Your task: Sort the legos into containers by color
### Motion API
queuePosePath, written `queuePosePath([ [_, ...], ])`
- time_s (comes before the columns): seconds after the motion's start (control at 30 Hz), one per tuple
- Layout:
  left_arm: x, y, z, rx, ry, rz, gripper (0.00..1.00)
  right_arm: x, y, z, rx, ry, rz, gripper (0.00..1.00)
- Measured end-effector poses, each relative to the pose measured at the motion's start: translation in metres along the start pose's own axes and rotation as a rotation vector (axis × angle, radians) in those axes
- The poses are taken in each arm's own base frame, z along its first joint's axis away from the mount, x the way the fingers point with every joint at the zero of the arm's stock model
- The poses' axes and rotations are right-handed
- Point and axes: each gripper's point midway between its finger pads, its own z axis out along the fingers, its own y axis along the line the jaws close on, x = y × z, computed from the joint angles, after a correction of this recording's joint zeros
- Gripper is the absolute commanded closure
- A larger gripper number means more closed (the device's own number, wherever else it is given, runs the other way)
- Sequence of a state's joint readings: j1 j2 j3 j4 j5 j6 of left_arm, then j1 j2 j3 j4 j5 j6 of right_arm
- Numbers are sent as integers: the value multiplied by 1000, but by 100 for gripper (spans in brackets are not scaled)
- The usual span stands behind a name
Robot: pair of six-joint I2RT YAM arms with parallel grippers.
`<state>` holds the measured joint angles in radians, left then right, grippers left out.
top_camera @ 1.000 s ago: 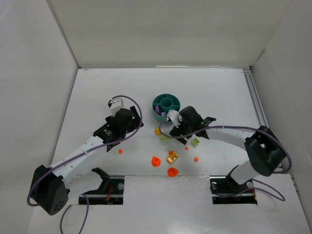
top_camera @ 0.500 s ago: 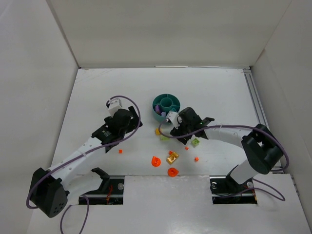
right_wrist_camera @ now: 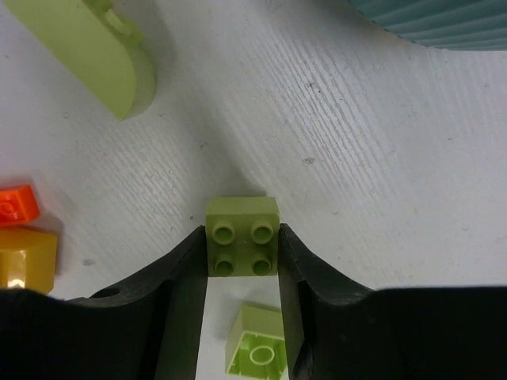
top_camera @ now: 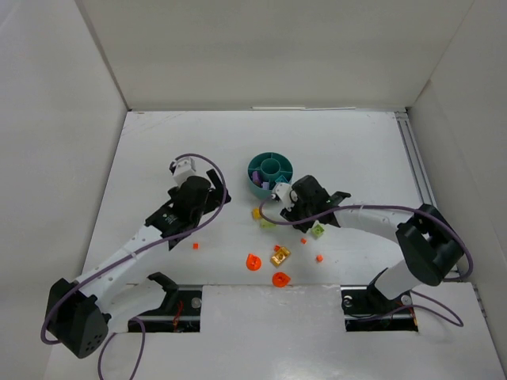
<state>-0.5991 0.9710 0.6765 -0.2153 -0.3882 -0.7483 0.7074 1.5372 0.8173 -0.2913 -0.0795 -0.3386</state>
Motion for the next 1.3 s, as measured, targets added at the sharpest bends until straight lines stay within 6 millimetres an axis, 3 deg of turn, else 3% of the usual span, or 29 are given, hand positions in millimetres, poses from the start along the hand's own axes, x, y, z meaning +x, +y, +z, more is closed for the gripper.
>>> queuePosePath([
  [0.1,-2,0,4,14,11,-4,0,-13,-5,-15,14,-35,-15,77],
  [0.2,-5,8,17,-2,29,-13,0,-48,-19,-38,51,-125,-38,77],
  [0.4,-2,18,34,-15,77,-3,0,-122,-81,-95,193,-324,-36,75],
  [0.57,0,13,41,11,99,30,0,-156,-121,-120,263,-406,-55,75],
  [0.67,-2,11,45,14,107,45,0,-170,-133,-115,277,-410,-94,75],
  [0.77,-7,11,49,12,106,50,0,-176,-141,-94,247,-387,-147,75],
  [1.0,-16,10,56,11,100,59,0,-159,-140,-40,120,-301,-333,74],
  [1.1,-16,11,58,7,103,64,0,-154,-136,-31,85,-282,-404,72],
  [1.3,-12,12,64,-2,122,75,0,-151,-135,-23,57,-263,-476,57],
])
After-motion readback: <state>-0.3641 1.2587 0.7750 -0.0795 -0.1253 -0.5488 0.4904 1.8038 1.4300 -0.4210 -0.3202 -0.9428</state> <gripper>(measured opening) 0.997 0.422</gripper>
